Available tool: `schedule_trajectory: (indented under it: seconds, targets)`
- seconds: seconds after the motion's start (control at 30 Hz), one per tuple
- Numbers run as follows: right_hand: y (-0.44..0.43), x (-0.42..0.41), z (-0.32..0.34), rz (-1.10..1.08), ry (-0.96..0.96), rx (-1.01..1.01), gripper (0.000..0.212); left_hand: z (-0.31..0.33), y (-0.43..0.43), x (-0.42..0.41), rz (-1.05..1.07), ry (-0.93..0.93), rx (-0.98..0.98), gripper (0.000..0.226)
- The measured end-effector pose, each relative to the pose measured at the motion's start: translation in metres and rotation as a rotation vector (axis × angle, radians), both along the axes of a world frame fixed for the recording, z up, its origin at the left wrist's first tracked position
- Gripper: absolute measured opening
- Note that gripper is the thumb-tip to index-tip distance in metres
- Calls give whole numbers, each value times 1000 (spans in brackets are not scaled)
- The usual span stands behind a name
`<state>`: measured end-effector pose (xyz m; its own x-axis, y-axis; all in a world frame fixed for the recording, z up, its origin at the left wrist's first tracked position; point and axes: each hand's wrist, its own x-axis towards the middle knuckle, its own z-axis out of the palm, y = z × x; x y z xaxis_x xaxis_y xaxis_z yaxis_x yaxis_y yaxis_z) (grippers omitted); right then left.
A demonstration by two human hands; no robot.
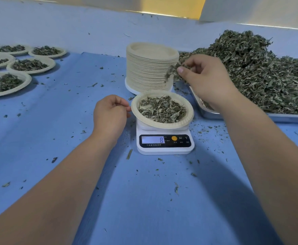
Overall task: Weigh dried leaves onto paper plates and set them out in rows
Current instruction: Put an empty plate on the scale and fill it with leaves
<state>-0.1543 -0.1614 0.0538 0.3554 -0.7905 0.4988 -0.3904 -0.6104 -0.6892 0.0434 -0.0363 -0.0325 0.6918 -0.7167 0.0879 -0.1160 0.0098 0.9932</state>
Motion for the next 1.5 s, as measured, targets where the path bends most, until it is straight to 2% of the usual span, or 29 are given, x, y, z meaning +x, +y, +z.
schedule_trajectory:
  seconds: [0.13, 0.23, 0.3, 0.37, 0.5, 0.6, 0.77, 0.93, 1.1, 1.17, 1.3, 1.5]
  targets:
    - [-20, -36, -6, -253, -14, -58, 13, 0, 0, -1, 4, -5, 9, 32]
    - [-29, -61, -20, -445, 187, -79, 15, 0, -1, -1, 4, -13, 12, 32]
    - [-30, -72, -35, -478, 306, -16, 20, 0, -1, 1, 2, -22, 11, 32]
    - [-26, -77, -45, -456, 324, 15, 26, -1, -1, 1, -2, -30, 12, 32]
    - [-17, -75, -44, -403, 192, -7, 19, -2, -2, 2, 5, -29, 18, 32]
    - [-5, -67, -41, -350, 169, -45, 13, -2, -2, 1, 9, -27, 19, 33]
    - [20, -42, -33, -91, 215, -86, 11, -1, -1, -1, 4, -32, 13, 32]
    - [37, -22, -23, 86, 370, -77, 35, -1, 0, 0, 4, -40, 13, 32]
    - [40, -3, -22, 102, 488, -95, 45, -1, 0, -1, -4, -50, 16, 32]
    - [40, 4, -24, 88, 493, -114, 41, -1, 0, -2, -5, -47, 15, 32]
    - [38, 10, -27, 54, 365, -174, 8, 0, -1, -1, -13, -47, 22, 32]
    - [38, 5, -21, 17, 204, -125, 6, 1, 0, -2, -9, -47, 19, 32]
